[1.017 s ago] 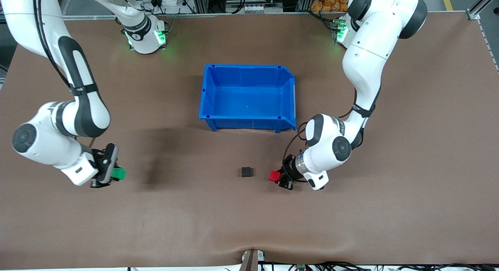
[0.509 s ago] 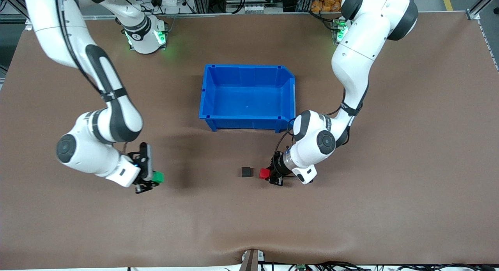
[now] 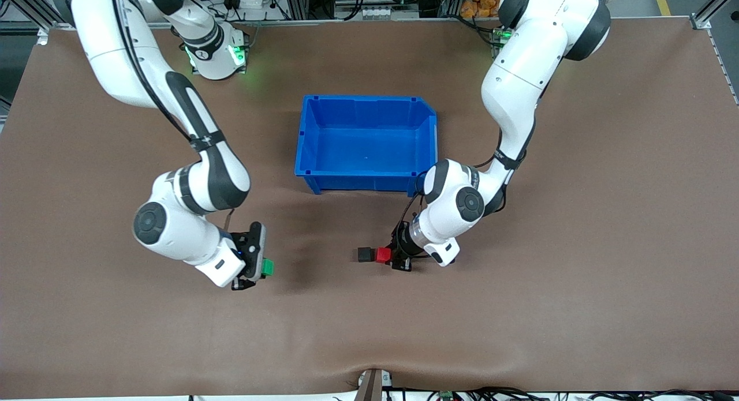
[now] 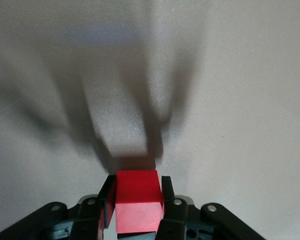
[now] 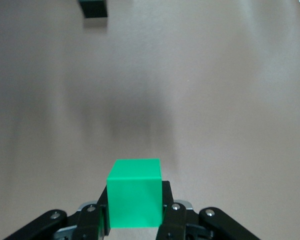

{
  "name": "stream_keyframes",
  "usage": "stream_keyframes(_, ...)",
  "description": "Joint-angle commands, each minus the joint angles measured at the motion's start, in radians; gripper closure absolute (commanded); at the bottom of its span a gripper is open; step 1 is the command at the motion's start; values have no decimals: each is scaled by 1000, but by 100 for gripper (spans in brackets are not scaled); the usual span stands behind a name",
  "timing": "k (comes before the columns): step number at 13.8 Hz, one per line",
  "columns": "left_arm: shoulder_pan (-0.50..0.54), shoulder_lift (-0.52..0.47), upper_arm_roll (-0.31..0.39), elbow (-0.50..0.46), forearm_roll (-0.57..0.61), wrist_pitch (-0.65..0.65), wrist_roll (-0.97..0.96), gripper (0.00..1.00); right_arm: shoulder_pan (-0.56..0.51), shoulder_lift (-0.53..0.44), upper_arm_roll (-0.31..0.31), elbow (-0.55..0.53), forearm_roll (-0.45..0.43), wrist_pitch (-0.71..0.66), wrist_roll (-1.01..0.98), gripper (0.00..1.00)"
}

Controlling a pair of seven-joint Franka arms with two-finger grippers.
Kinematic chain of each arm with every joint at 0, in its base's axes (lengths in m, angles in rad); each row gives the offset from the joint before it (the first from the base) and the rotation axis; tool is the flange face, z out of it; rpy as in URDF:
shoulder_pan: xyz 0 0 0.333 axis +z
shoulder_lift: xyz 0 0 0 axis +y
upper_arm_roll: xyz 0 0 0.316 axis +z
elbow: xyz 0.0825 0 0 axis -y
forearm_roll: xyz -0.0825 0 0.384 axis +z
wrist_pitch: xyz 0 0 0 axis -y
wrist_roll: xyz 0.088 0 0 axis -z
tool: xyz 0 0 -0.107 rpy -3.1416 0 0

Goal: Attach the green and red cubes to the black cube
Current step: 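Carry the red cube with the left gripper toward the black cube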

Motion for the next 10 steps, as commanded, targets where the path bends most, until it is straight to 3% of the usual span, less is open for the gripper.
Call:
stream_keyframes(1,-23,19,17,23,-10,24,-29,100,53,67,-16,109,-48,-17,128,87)
stream_keyframes(7,-57,23,37,23,-9,43,-69,100,119,96,-17,116,-54,-3,245,88)
stream_keyframes(10,-60,31,37,22,-6,55,-63,98,143,108,-17,116,-54,16,278,98)
